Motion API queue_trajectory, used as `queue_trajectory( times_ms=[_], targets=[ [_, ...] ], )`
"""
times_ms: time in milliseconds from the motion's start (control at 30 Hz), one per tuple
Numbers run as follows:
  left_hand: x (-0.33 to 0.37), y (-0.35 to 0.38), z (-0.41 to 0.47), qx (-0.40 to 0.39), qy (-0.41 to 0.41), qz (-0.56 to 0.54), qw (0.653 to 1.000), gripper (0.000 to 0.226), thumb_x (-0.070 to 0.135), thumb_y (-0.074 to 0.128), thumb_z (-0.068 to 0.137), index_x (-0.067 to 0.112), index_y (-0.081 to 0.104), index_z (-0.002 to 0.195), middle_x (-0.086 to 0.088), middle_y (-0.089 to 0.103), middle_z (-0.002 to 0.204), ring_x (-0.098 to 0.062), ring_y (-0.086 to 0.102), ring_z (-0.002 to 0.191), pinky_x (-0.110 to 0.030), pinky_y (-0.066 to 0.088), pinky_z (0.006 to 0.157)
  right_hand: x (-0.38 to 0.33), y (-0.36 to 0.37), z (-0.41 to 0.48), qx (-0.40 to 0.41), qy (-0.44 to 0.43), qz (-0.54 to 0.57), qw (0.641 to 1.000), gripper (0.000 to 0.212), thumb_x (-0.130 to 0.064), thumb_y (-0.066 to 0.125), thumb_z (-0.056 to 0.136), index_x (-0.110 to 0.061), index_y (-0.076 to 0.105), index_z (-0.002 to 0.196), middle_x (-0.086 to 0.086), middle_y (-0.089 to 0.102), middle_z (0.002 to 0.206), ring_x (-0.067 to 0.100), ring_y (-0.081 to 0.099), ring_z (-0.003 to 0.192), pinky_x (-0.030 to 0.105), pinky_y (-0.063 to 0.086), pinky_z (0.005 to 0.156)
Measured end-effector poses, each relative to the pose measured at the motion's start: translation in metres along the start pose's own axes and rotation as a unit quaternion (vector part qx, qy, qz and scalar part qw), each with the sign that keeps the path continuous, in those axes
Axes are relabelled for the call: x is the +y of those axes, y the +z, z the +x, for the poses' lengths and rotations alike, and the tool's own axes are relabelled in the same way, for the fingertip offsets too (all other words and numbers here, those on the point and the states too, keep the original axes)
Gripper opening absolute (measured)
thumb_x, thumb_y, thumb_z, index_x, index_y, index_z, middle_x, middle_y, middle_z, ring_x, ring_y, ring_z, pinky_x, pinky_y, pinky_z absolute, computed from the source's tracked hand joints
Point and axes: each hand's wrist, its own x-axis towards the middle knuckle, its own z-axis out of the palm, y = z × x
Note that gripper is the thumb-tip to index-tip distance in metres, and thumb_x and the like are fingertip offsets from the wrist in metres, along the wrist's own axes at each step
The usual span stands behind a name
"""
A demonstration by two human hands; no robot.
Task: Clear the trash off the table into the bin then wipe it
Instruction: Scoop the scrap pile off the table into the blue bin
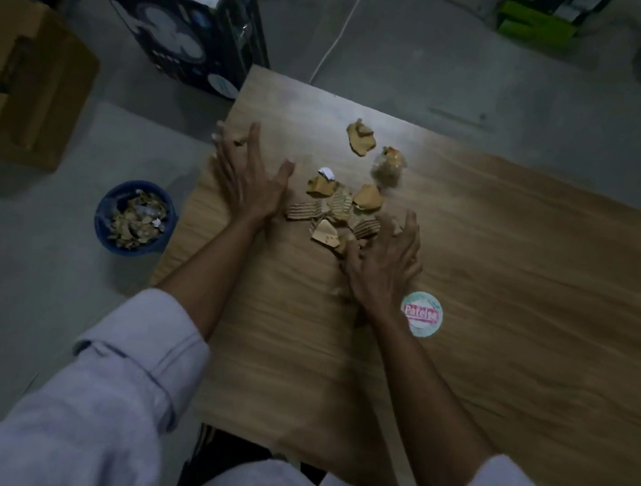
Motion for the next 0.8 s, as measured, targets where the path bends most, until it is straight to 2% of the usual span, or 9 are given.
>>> queue_trajectory(
  times_ms=[67, 167, 267, 367, 467, 533, 633, 733, 800],
  targets=[
    [-0.006, 0.001, 0.020, -0.055, 0.007, -0.015, 0.998, 0.088, 0.062, 0.050, 0.093, 0.026, 0.012, 0.163, -0.014, -0.005, 0.170, -0.030, -0.009, 0.156, -0.047, -0.003, 0.127, 0.001, 0.003, -0.016, -0.002, 0.004, 0.015, 1.000, 0.056, -0.046, 0.061, 0.092, -0.028, 0.042, 0.142, 0.008, 0.017, 0.166, 0.031, 0.019, 0.151, 0.059, 0.024, 0.112],
    [0.005, 0.012, 0.014, -0.161, 0.106, -0.010, 0.981, 0.088, 0.063, 0.037, 0.101, 0.016, -0.005, 0.162, -0.008, -0.008, 0.170, -0.022, -0.011, 0.157, -0.044, -0.004, 0.127, 0.007, 0.004, -0.026, 0.012, 0.019, 0.036, 0.999, 0.054, -0.042, 0.062, 0.093, -0.026, 0.042, 0.141, 0.009, 0.022, 0.164, 0.030, 0.023, 0.149, 0.058, 0.024, 0.113],
    [0.025, 0.028, -0.032, -0.223, 0.199, -0.042, 0.953, 0.083, 0.056, 0.040, 0.104, 0.017, -0.003, 0.163, -0.003, -0.002, 0.171, -0.016, -0.003, 0.157, -0.041, 0.000, 0.128, 0.013, -0.001, -0.027, 0.054, 0.030, 0.026, 0.998, 0.058, -0.044, 0.059, 0.096, -0.020, 0.042, 0.146, 0.012, 0.027, 0.162, 0.031, 0.028, 0.146, 0.058, 0.031, 0.113],
    [0.028, 0.040, -0.063, -0.196, 0.230, -0.093, 0.949, 0.081, 0.057, 0.042, 0.101, 0.020, 0.006, 0.163, 0.000, 0.008, 0.171, -0.014, 0.003, 0.157, -0.044, 0.005, 0.128, 0.008, -0.015, -0.002, 0.079, 0.017, 0.057, 0.995, 0.049, -0.049, 0.055, 0.098, -0.028, 0.050, 0.142, 0.004, 0.029, 0.162, 0.029, 0.028, 0.147, 0.059, 0.031, 0.112],
    [0.029, 0.039, -0.070, -0.143, 0.203, -0.103, 0.963, 0.082, 0.061, 0.037, 0.100, 0.021, 0.005, 0.163, 0.003, 0.004, 0.171, -0.012, -0.002, 0.157, -0.036, -0.001, 0.127, -0.012, -0.028, 0.056, 0.078, -0.061, 0.029, 0.995, 0.047, -0.053, 0.056, 0.097, -0.038, 0.053, 0.141, -0.003, 0.030, 0.163, 0.028, 0.024, 0.151, 0.057, 0.024, 0.114],
    [0.028, 0.037, -0.073, -0.127, 0.173, -0.125, 0.969, 0.080, 0.056, 0.041, 0.100, 0.021, 0.006, 0.163, 0.001, 0.005, 0.171, -0.013, 0.000, 0.157, -0.039, 0.003, 0.128, -0.033, -0.029, 0.095, 0.024, -0.096, -0.022, 0.995, 0.049, -0.056, 0.056, 0.095, -0.042, 0.051, 0.142, -0.007, 0.027, 0.165, 0.028, 0.015, 0.155, 0.061, 0.018, 0.114],
    [0.020, 0.037, -0.078, -0.101, 0.139, -0.138, 0.975, 0.079, 0.049, 0.051, 0.100, 0.021, 0.011, 0.162, -0.004, 0.014, 0.170, -0.017, 0.009, 0.157, -0.050, 0.019, 0.125, -0.054, -0.014, 0.135, -0.080, -0.123, -0.113, 0.983, 0.054, -0.058, 0.050, 0.098, -0.044, 0.043, 0.149, -0.009, 0.015, 0.170, 0.024, 0.002, 0.158, 0.067, 0.009, 0.115],
    [0.018, 0.041, -0.081, -0.088, 0.144, -0.114, 0.979, 0.080, 0.043, 0.058, 0.100, 0.020, 0.013, 0.163, -0.003, 0.016, 0.169, -0.001, 0.003, 0.150, -0.048, 0.020, 0.125, -0.050, 0.000, 0.154, -0.142, -0.155, -0.171, 0.963, 0.059, -0.058, 0.043, 0.101, -0.039, 0.035, 0.156, -0.007, 0.012, 0.171, 0.026, 0.004, 0.158, 0.065, 0.013, 0.115],
    [0.017, 0.043, -0.080, -0.084, 0.151, -0.108, 0.979, 0.080, 0.041, 0.058, 0.099, 0.019, 0.014, 0.162, -0.002, 0.016, 0.169, 0.002, 0.001, 0.148, -0.046, 0.017, 0.126, -0.038, 0.003, 0.143, -0.161, -0.172, -0.177, 0.956, 0.060, -0.057, 0.041, 0.102, -0.033, 0.033, 0.157, -0.004, 0.013, 0.171, 0.026, 0.009, 0.157, 0.063, 0.016, 0.115]
  ],
)
